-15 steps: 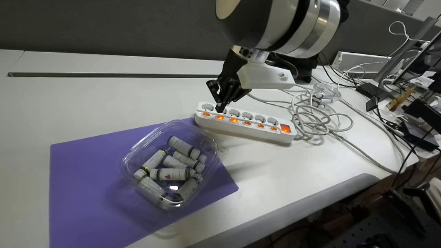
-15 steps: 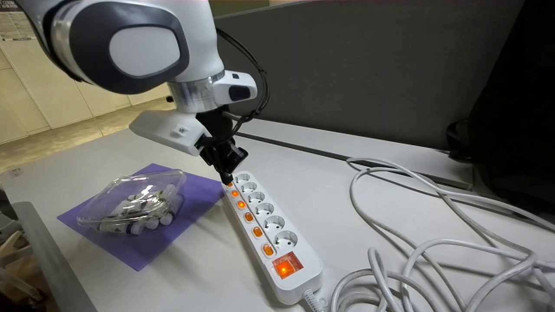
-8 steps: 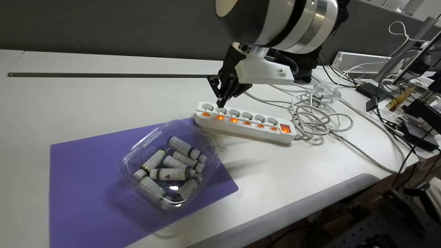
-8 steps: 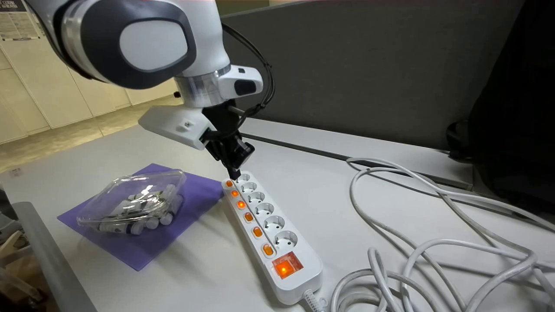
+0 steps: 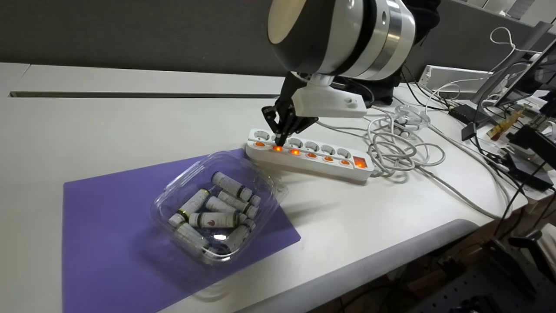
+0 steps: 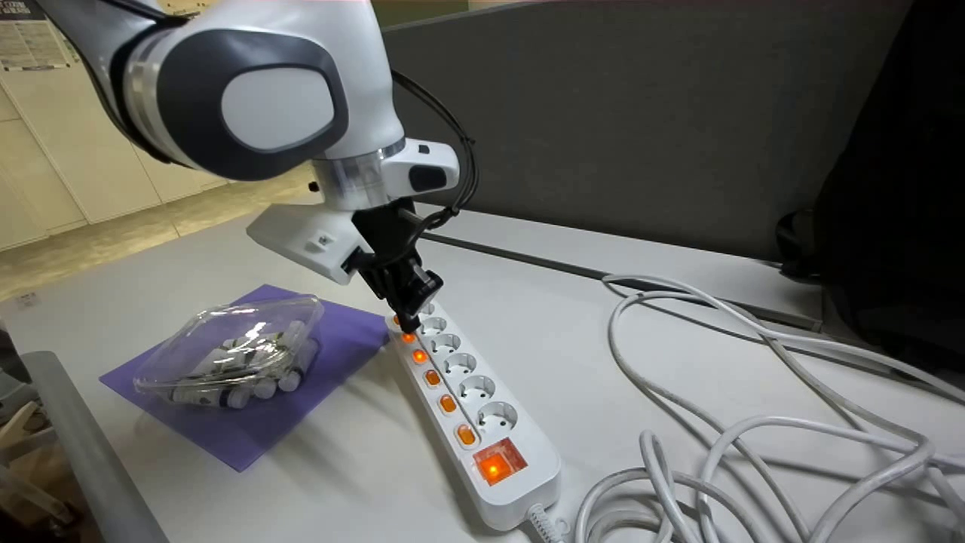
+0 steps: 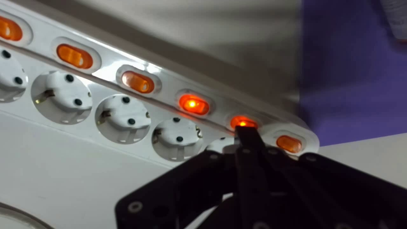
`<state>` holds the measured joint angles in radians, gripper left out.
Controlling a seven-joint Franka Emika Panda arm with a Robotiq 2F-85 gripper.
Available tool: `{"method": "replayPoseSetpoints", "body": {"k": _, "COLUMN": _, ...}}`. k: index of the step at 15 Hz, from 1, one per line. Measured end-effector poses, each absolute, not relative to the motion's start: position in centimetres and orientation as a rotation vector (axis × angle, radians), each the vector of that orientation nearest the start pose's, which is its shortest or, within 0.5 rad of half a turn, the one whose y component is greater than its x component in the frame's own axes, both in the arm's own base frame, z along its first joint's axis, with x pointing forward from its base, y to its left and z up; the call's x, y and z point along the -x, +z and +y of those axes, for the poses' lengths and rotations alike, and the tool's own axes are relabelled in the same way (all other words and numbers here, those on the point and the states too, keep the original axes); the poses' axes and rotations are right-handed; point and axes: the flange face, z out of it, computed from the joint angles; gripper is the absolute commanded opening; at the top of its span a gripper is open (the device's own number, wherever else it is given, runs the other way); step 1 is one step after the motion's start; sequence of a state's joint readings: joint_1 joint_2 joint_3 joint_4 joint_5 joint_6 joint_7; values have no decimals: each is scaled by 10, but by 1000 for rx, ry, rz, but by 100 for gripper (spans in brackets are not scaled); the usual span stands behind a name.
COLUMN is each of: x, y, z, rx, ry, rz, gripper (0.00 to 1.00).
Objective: Switch off the second socket on the extension adapter
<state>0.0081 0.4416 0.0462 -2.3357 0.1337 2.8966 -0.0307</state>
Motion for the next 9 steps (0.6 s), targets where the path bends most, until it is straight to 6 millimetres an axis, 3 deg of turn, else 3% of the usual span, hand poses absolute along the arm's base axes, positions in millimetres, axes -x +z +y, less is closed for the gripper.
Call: {"method": "replayPoseSetpoints", "body": {"k": 9, "x": -524, "y": 154, "z": 24, "rx": 3076, "ry": -167, "rz": 88, "gripper": 0}}
